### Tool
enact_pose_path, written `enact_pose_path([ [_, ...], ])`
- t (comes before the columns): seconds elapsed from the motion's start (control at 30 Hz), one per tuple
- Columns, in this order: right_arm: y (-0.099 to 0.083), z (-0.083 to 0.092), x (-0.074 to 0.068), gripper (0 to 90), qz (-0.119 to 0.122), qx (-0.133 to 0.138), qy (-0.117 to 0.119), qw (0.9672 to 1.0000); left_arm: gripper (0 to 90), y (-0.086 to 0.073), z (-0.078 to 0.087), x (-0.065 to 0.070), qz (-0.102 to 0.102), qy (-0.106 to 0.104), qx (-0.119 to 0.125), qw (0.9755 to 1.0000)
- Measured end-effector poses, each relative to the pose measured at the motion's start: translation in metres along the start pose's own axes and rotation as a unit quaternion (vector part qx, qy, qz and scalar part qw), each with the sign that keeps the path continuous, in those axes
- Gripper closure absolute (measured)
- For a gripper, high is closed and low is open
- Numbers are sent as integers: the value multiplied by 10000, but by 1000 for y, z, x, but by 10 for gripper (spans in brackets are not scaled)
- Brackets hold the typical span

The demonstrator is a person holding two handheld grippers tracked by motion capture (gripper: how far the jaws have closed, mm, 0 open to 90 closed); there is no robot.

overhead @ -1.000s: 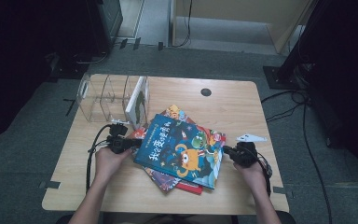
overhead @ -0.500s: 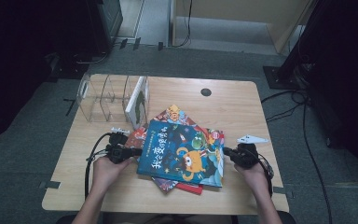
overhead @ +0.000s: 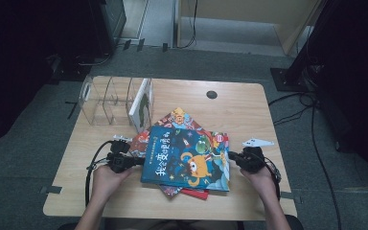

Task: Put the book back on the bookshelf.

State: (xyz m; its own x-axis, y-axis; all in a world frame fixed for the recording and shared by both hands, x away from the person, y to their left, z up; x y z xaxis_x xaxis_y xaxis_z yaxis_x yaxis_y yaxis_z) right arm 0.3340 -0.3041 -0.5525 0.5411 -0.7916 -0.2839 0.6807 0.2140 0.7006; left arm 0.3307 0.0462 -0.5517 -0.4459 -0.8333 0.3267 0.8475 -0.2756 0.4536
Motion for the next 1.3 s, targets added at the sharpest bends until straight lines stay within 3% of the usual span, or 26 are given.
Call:
enact_pose_path([
  [0.27,0,0,-2,900,85,-28,63,9999,890,-7,3,0,-120,131,-117,9998],
  [0.47,1,-2,-3,900,118,-39,99,9999,727,-3,10,-5,-19,-122,48,9999],
  [0.6,2,-2,-3,900,138,-51,82,9999,605,-3,10,-7,-15,-84,65,9999],
  [0.7,2,-2,-4,900,148,-56,78,9998,540,-3,9,-5,28,-212,2,9998],
  [1.0,2,-5,-8,900,205,-74,127,9997,418,-3,4,-1,-38,-238,-10,9997],
  [1.13,3,-6,-8,900,252,-56,137,9996,393,-3,4,0,26,-327,31,9995],
  [1.3,4,-8,-11,900,278,-65,159,9995,364,-6,4,0,51,-327,-90,9994],
])
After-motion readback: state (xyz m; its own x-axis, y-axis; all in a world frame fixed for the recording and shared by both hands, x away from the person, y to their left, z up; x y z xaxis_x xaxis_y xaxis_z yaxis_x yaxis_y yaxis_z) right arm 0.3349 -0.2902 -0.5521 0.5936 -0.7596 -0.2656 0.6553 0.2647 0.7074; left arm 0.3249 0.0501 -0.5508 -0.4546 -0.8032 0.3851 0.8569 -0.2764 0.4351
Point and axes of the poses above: each handheld gripper's, and its own axes: z roughly backward along the jaws, y roughly out of its top, x roughly to its right, the point moved 9 cm from there along -z, roughly forward along the jaws, and after that the axes turned 7 degrees about y, right-handed, at the moved point
